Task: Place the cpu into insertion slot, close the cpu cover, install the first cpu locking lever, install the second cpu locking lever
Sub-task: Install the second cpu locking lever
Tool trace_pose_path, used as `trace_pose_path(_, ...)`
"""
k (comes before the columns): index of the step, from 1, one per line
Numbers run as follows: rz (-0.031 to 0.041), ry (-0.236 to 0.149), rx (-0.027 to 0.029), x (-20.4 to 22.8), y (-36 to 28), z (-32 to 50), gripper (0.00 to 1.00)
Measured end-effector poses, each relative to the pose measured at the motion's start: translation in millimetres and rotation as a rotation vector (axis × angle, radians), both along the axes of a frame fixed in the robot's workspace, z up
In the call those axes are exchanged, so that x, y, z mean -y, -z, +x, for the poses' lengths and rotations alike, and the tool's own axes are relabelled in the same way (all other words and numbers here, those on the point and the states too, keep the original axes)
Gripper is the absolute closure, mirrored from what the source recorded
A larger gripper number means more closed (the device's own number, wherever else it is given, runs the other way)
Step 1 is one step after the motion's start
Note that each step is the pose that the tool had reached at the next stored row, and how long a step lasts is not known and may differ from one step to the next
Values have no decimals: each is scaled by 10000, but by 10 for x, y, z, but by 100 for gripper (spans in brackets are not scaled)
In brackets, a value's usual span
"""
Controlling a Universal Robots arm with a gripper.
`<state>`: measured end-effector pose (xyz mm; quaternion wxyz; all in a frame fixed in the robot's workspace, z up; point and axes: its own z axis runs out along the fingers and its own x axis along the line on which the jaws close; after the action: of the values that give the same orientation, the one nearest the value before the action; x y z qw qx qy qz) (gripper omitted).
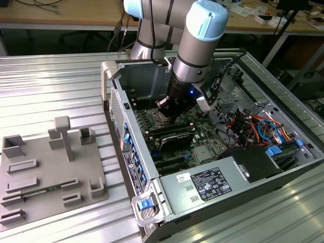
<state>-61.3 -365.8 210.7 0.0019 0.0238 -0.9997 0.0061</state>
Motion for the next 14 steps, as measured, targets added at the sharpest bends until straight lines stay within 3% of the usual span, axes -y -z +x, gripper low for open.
trace_pose_path(6, -2, 0, 0, 1, -6, -25, 89)
trace_pose_path(14, 1, 0, 0, 3, -95, -25, 89)
